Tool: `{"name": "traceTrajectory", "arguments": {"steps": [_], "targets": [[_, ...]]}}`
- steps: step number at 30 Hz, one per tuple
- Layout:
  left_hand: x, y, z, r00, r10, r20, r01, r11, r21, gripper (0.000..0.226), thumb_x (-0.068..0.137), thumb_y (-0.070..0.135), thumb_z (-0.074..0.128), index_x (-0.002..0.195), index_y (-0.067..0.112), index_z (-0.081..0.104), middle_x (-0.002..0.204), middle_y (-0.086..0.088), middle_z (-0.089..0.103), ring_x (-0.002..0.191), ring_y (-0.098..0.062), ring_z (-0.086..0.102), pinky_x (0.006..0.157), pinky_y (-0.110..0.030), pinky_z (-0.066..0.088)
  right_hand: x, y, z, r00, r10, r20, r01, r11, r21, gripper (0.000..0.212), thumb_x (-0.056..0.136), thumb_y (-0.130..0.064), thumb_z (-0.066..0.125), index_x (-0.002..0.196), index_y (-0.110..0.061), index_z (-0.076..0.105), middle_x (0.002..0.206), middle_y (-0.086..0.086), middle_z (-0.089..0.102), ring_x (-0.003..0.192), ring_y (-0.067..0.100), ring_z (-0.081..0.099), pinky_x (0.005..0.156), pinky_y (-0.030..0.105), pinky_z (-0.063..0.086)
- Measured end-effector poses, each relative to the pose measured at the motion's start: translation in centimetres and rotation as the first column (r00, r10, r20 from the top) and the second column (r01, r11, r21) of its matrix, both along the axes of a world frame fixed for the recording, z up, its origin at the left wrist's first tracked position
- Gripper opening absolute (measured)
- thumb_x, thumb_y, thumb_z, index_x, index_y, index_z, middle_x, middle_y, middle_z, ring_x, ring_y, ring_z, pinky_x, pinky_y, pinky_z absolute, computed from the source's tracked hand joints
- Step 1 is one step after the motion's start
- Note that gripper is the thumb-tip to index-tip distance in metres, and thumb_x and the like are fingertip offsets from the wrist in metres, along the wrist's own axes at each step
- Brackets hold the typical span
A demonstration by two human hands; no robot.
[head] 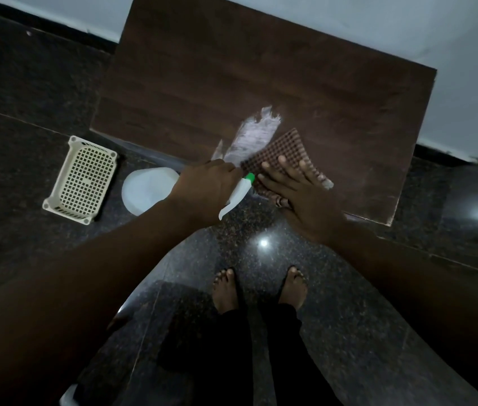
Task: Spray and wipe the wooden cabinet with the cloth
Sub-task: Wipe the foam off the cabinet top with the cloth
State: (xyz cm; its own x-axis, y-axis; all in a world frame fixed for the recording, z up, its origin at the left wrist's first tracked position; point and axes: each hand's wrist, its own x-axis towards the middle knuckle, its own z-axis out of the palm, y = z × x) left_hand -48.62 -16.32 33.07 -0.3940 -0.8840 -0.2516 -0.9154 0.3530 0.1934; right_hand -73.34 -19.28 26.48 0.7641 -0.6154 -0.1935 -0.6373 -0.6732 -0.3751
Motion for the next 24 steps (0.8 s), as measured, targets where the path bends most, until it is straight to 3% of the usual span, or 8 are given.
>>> {"name": "traceTrajectory", "arguments": {"steps": [4, 7, 11, 15, 21, 24], "targets": [[0.2, -0.1, -0.1, 1.000, -0.016, 0.016, 0.015, 1.000, 0.014, 0.040, 0.066, 0.021, 0.067, 0.103, 0.012, 0.057, 0.094, -0.008, 0.064, 0.083, -0.029, 0.059, 0.062, -0.031, 0.035, 1.1, -4.5, 0.5, 0.981, -0.191, 0.023, 0.191, 0.982, 0.006, 0.050, 0.104, -0.030, 0.033, 0.153, -0.024, 0.029, 0.163, -0.004, 0.020, 0.153, 0.020, 0.005, 0.124, 0.046, 0.000], [0.5, -0.1, -0.3, 0.999, -0.027, 0.040, 0.025, 0.998, 0.051, 0.051, 0.062, 0.023, 0.074, 0.109, 0.014, 0.054, 0.100, -0.006, 0.063, 0.088, -0.026, 0.058, 0.065, -0.031, 0.038, 2.9, -6.5, 0.6, 0.942, -0.335, 0.008, 0.335, 0.942, -0.015, 0.049, 0.106, -0.030, 0.036, 0.154, -0.025, 0.027, 0.164, -0.006, 0.016, 0.153, 0.020, 0.001, 0.124, 0.047, -0.001], [0.7, 0.1, -0.2, 1.000, -0.018, 0.019, 0.018, 1.000, 0.025, 0.043, 0.063, 0.020, 0.070, 0.103, 0.012, 0.056, 0.096, -0.008, 0.064, 0.083, -0.028, 0.059, 0.062, -0.030, 0.034, 3.1, -2.3, 0.5, 0.984, -0.179, 0.023, 0.180, 0.984, -0.012, 0.052, 0.103, -0.027, 0.033, 0.154, -0.024, 0.026, 0.164, -0.003, 0.016, 0.153, 0.024, -0.001, 0.123, 0.052, 0.002], [1.3, 0.2, 0.3, 1.000, -0.024, 0.011, 0.024, 1.000, -0.014, 0.038, 0.059, 0.016, 0.072, 0.094, 0.009, 0.060, 0.087, -0.011, 0.065, 0.074, -0.031, 0.060, 0.059, -0.028, 0.029, 1.8, 0.2, 0.1, 1.000, -0.001, 0.016, 0.001, 1.000, 0.007, 0.059, 0.097, -0.027, 0.043, 0.154, -0.025, 0.026, 0.164, -0.005, 0.017, 0.153, 0.021, 0.003, 0.123, 0.052, 0.007], [1.8, 0.0, 0.4, 0.999, -0.027, 0.043, 0.023, 0.995, 0.093, 0.058, 0.051, 0.019, 0.081, 0.104, 0.009, 0.059, 0.096, -0.010, 0.067, 0.079, -0.031, 0.062, 0.061, -0.030, 0.040, 3.6, -5.8, 0.1, 0.943, -0.330, 0.029, 0.331, 0.944, -0.010, 0.049, 0.105, -0.030, 0.036, 0.153, -0.026, 0.028, 0.163, -0.005, 0.019, 0.153, 0.021, 0.003, 0.123, 0.042, -0.005], [2.2, -0.3, 0.3, 0.998, -0.030, 0.056, 0.025, 0.997, 0.073, 0.055, 0.055, 0.019, 0.079, 0.104, 0.009, 0.059, 0.096, -0.010, 0.066, 0.079, -0.031, 0.062, 0.062, -0.028, 0.033, 4.2, -4.2, 0.1, 0.950, -0.312, 0.019, 0.312, 0.950, -0.007, 0.051, 0.104, -0.032, 0.035, 0.154, -0.026, 0.026, 0.164, -0.005, 0.016, 0.153, 0.022, 0.000, 0.124, 0.049, -0.001]]}}
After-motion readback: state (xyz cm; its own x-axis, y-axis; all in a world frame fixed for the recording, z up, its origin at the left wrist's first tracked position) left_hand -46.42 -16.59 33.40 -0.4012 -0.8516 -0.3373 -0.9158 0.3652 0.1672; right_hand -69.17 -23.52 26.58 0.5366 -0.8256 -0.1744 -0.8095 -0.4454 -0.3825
